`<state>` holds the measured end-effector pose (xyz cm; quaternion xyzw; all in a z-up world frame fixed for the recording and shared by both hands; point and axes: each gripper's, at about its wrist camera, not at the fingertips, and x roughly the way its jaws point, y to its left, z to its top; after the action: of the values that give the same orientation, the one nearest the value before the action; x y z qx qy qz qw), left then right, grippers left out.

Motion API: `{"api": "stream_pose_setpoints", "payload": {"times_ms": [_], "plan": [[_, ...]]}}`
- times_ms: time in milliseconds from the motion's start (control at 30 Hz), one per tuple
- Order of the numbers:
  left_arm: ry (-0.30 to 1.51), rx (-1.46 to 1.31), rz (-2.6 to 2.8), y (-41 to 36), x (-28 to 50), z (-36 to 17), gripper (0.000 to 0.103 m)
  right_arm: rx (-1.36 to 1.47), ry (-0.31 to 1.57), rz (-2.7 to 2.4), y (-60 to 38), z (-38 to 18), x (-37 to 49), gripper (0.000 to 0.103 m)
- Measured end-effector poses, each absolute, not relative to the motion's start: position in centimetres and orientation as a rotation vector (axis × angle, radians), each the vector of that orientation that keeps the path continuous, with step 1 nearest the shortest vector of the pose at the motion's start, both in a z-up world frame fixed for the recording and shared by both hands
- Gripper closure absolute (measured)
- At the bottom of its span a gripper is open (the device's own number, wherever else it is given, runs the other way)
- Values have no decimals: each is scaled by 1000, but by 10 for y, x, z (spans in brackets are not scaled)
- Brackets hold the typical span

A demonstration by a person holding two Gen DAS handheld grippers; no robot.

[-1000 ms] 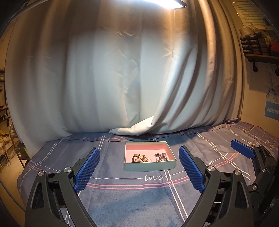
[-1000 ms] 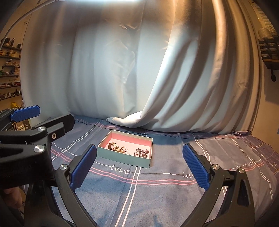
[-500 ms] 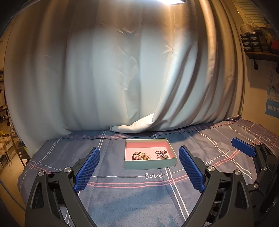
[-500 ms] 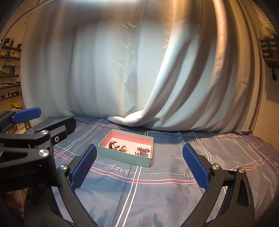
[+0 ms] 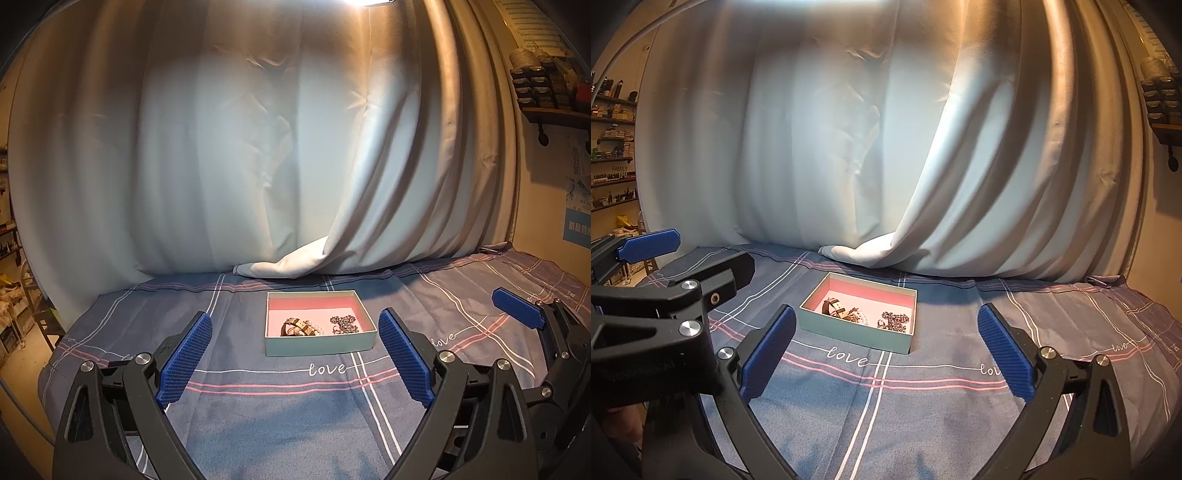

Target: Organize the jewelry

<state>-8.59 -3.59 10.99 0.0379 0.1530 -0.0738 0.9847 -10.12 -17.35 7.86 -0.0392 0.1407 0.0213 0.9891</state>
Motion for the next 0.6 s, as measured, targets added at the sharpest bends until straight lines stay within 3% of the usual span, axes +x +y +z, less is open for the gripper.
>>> {"api": "stream_pose_setpoints", "payload": {"times_ms": [600], "plan": [[318, 79, -146, -37, -84, 109, 13, -81, 286, 52, -178, 78, -100, 6]]}}
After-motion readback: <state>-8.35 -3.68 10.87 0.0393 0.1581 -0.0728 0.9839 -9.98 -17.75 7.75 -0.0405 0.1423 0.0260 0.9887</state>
